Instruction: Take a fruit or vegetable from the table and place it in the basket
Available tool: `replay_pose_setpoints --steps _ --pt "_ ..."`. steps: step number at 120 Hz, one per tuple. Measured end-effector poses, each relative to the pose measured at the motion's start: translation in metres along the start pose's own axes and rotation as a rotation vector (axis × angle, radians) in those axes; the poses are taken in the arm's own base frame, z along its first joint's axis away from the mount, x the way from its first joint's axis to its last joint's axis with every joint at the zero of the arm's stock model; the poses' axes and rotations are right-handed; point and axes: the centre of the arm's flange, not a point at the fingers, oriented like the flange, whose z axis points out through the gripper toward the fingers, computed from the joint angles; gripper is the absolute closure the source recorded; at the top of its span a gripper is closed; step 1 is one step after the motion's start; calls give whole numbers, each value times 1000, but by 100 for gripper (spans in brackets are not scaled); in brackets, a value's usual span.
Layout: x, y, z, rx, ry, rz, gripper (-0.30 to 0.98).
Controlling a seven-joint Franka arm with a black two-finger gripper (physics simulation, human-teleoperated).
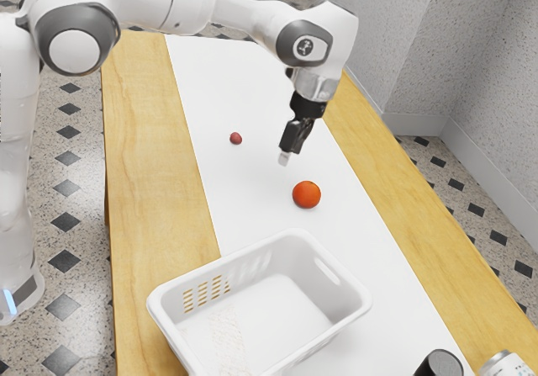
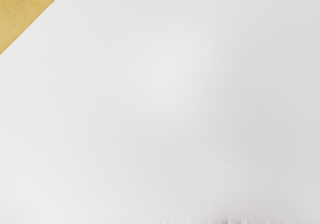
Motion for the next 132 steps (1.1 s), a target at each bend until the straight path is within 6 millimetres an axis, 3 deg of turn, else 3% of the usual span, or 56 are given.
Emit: replay_pose_setpoints --steps 11,25,54,91,132 --pt "-14 3 17 -5 -1 27 0" --pt "-25 3 23 -20 -19 55 0" --pt "-20 28 35 -21 -41 61 0" --pt "-42 29 63 -16 -50 123 0" --pt "-51 40 84 -22 -60 144 0"
